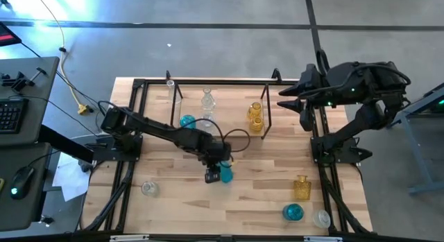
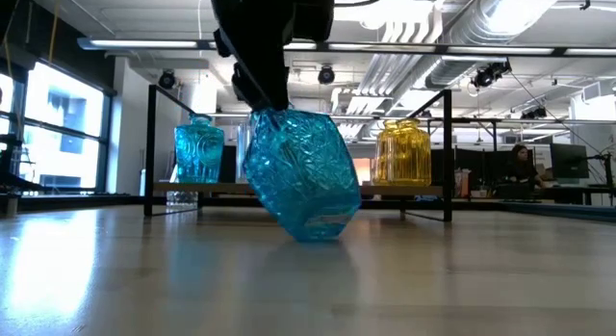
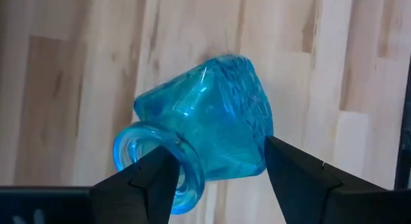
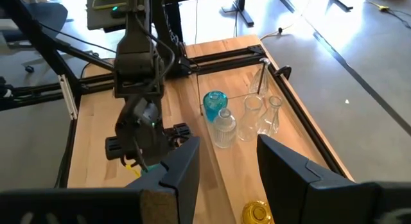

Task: Sort vases onto shelf
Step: Put the blue vase on the shelf aligned with the other blue vase

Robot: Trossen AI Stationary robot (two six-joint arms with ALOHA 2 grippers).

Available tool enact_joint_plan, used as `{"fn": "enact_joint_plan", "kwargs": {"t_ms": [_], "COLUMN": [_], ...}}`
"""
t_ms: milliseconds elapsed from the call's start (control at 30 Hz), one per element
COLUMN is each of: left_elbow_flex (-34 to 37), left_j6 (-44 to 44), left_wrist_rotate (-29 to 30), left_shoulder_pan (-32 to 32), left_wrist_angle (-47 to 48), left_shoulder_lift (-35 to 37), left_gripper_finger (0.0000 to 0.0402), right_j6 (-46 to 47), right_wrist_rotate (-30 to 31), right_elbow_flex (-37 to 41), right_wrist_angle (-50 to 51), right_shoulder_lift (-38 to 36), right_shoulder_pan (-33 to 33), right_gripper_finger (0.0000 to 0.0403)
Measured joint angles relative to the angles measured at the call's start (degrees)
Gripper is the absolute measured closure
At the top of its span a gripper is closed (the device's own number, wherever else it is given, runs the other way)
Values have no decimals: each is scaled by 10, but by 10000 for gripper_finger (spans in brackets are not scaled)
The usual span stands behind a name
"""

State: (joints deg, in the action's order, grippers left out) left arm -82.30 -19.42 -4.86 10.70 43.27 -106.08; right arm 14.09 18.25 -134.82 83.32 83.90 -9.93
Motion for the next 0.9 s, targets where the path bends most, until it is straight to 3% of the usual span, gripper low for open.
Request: {"fn": "enact_joint_plan", "kwargs": {"t_ms": [167,500,900], "left_elbow_flex": [0,-22,-26], "left_j6": [-5,-10,-44], "left_wrist_rotate": [2,5,0], "left_shoulder_pan": [0,0,7], "left_wrist_angle": [-3,4,9], "left_shoulder_lift": [2,2,6], "left_gripper_finger": [226,367,361], "right_j6": [0,4,4], "right_wrist_rotate": [8,10,11], "right_elbow_flex": [0,0,0], "right_wrist_angle": [-1,-1,0], "right_shoulder_lift": [0,0,0], "right_shoulder_pan": [-4,-4,-24], "right_gripper_finger": [267,267,267]}}
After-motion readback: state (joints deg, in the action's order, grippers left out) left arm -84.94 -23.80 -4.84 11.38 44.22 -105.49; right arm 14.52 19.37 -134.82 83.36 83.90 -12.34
